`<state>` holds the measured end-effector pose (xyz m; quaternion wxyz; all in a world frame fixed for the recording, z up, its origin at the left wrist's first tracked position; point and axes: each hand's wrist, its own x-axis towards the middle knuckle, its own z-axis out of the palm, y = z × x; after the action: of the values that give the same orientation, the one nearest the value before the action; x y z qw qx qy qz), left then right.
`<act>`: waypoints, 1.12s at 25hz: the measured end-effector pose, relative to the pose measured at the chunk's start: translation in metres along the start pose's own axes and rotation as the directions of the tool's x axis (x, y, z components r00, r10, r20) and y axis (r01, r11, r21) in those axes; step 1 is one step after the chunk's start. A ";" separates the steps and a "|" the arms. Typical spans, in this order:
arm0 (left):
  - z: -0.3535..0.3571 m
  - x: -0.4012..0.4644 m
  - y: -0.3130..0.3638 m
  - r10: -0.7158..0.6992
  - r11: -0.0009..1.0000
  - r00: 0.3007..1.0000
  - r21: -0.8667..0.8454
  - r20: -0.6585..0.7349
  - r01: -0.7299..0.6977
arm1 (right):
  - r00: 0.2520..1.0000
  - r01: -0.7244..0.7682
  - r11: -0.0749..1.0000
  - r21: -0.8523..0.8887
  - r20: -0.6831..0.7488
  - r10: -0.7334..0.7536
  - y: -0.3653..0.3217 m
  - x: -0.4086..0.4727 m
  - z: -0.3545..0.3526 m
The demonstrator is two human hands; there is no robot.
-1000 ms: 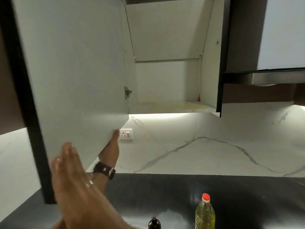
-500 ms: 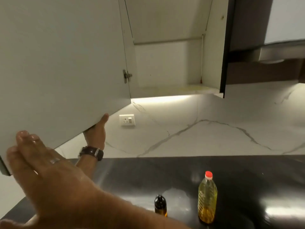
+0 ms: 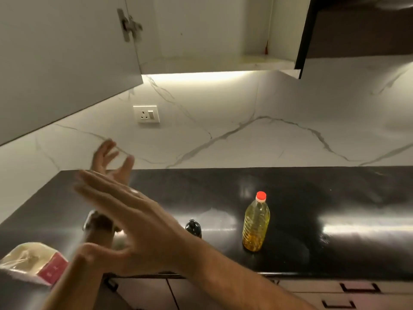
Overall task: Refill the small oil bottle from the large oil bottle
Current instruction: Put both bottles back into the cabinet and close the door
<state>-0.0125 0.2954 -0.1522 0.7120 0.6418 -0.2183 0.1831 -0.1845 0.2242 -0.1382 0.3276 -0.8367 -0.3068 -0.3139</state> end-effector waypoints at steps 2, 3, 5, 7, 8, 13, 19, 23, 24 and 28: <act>0.011 -0.058 -0.043 -0.102 0.995 0.988 -0.006 0.118 0.103 | 0.950 -0.294 0.949 0.116 -0.076 0.303 0.029 -0.053 -0.008; 0.016 -0.086 -0.064 -0.127 0.990 0.985 0.072 0.119 0.119 | 0.909 -0.387 0.905 0.178 -0.092 0.406 0.041 -0.093 -0.010; 0.024 -0.134 -0.106 -0.216 0.954 0.970 0.235 0.109 0.186 | 0.741 -0.634 0.734 0.245 -0.080 0.667 0.062 -0.162 -0.004; 0.029 -0.177 -0.137 -0.356 0.896 0.929 0.322 0.105 0.307 | 0.568 -0.783 0.573 0.243 -0.096 0.817 0.079 -0.227 0.005; 0.031 -0.195 -0.149 -0.435 0.860 0.893 0.348 0.116 0.373 | 0.476 -0.842 0.492 0.219 -0.127 0.870 0.088 -0.257 0.009; 0.057 -0.231 -0.189 -0.646 0.706 0.740 0.516 0.187 0.486 | -0.091 -0.976 -0.024 0.216 -0.309 0.947 0.130 -0.363 0.003; 0.086 -0.232 -0.212 -0.690 0.655 0.713 0.529 0.127 0.540 | -0.134 -0.950 -0.046 0.307 -0.274 0.952 0.185 -0.362 -0.012; 0.091 -0.224 -0.226 -0.665 0.666 0.744 0.503 0.064 0.552 | -0.059 -0.932 0.068 0.356 -0.334 0.941 0.214 -0.351 -0.015; 0.090 -0.221 -0.228 -0.660 0.668 0.749 0.501 0.057 0.550 | -0.060 -0.923 0.084 0.375 -0.355 0.933 0.216 -0.349 -0.014; 0.085 -0.213 -0.233 -0.644 0.682 0.760 0.517 0.089 0.518 | -0.076 -0.924 0.099 0.370 -0.432 0.899 0.223 -0.341 -0.011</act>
<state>-0.0709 0.1895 -0.4561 0.5227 0.8461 -0.0436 -0.0950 -0.2375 -0.0224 -0.4590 0.5066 -0.6879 0.4567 -0.2484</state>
